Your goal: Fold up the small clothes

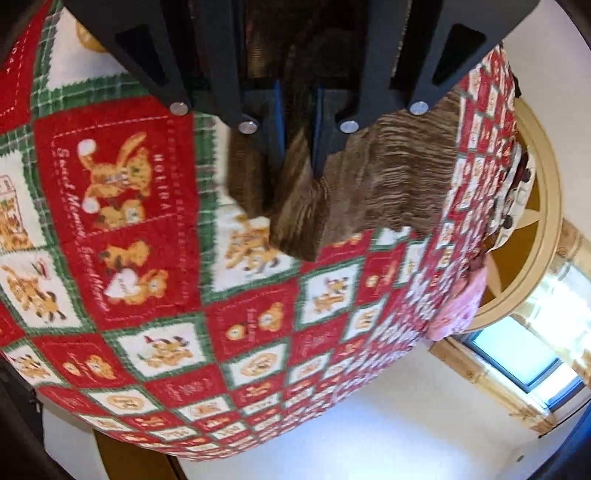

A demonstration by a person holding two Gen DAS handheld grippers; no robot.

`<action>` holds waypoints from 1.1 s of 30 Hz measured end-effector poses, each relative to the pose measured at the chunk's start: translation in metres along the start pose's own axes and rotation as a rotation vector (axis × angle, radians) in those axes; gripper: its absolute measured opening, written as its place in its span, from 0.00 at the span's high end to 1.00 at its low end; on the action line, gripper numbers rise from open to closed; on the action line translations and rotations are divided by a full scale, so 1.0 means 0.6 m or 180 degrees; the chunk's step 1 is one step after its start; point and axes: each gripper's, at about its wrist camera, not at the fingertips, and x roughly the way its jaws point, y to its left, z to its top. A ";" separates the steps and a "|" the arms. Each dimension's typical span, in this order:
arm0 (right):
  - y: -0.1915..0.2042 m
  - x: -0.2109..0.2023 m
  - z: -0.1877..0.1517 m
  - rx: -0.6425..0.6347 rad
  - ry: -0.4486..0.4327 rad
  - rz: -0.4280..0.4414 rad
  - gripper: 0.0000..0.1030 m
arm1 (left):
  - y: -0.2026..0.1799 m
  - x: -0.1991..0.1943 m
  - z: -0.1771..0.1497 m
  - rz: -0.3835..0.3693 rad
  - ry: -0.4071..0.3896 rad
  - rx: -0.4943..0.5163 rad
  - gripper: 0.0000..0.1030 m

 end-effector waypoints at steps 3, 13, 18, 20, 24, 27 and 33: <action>-0.015 -0.032 -0.010 0.0030 -0.0083 -0.0293 0.60 | -0.002 -0.030 -0.018 -0.0145 0.0023 0.0207 0.76; 0.056 -0.196 -0.146 -0.0217 -0.0426 -0.0283 0.60 | 0.113 -0.139 -0.072 -0.0028 -0.0037 -0.0396 0.53; 0.129 -0.163 -0.238 -0.0631 -0.0170 -0.0432 0.60 | 0.152 -0.147 -0.079 0.0467 0.0101 -0.0500 0.53; 0.139 -0.142 -0.256 -0.0760 -0.0133 -0.0623 0.52 | 0.164 -0.146 -0.082 0.0538 0.0144 -0.0615 0.53; 0.147 -0.104 -0.274 -0.1038 -0.0073 -0.0917 0.52 | 0.175 -0.151 -0.087 0.0553 0.0196 -0.0758 0.53; 0.131 -0.097 -0.271 -0.0942 -0.0061 -0.1022 0.84 | 0.179 -0.153 -0.082 0.0565 0.0180 -0.0745 0.53; 0.027 -0.133 -0.273 0.0120 -0.0049 -0.0401 0.87 | 0.194 -0.144 -0.078 0.0507 0.0207 -0.0855 0.53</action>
